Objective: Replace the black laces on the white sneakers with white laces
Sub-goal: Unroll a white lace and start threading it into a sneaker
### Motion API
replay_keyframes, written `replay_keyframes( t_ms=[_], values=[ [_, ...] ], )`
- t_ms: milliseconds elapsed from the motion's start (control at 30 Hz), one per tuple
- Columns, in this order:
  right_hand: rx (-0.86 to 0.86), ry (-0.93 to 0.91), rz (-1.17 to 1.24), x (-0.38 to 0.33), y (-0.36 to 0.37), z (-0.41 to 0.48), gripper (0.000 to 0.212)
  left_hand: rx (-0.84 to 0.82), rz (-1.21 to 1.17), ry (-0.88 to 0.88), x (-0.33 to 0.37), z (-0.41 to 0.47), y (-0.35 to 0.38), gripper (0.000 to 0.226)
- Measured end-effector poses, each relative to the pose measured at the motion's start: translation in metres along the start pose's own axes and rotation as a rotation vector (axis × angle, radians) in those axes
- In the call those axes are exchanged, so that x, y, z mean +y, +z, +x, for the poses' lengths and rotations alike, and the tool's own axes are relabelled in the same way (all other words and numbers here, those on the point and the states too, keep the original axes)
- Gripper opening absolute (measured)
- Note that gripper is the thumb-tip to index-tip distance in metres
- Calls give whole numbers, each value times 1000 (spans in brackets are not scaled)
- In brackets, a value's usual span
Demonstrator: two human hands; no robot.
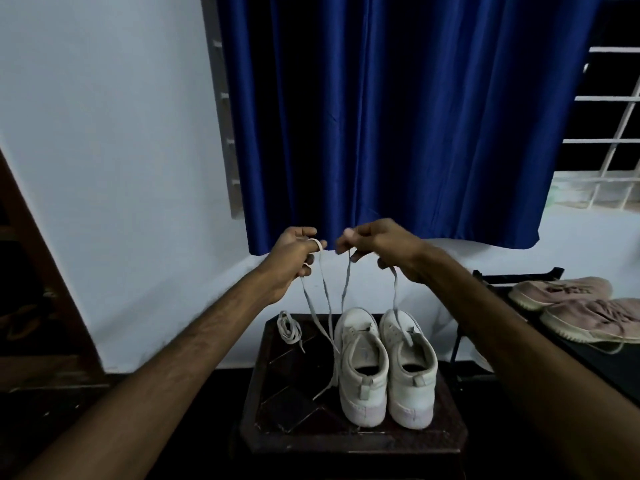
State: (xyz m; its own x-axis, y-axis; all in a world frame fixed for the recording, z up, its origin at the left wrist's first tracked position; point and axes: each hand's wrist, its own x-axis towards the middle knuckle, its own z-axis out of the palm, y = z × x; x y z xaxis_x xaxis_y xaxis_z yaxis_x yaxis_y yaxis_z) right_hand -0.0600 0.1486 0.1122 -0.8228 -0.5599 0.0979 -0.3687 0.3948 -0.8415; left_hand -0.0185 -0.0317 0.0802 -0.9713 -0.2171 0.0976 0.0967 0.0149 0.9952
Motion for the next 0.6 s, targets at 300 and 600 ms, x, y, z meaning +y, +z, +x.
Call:
replay_keyframes(
  t_ms=[300,600],
  values=[
    [116,-57,-51,11,19,9,17,-88,222,59,-18,-4,-13,26],
    [334,181,-516,78,-3,21,14,-476,355,-320,-115,-57,-93,44]
  ],
)
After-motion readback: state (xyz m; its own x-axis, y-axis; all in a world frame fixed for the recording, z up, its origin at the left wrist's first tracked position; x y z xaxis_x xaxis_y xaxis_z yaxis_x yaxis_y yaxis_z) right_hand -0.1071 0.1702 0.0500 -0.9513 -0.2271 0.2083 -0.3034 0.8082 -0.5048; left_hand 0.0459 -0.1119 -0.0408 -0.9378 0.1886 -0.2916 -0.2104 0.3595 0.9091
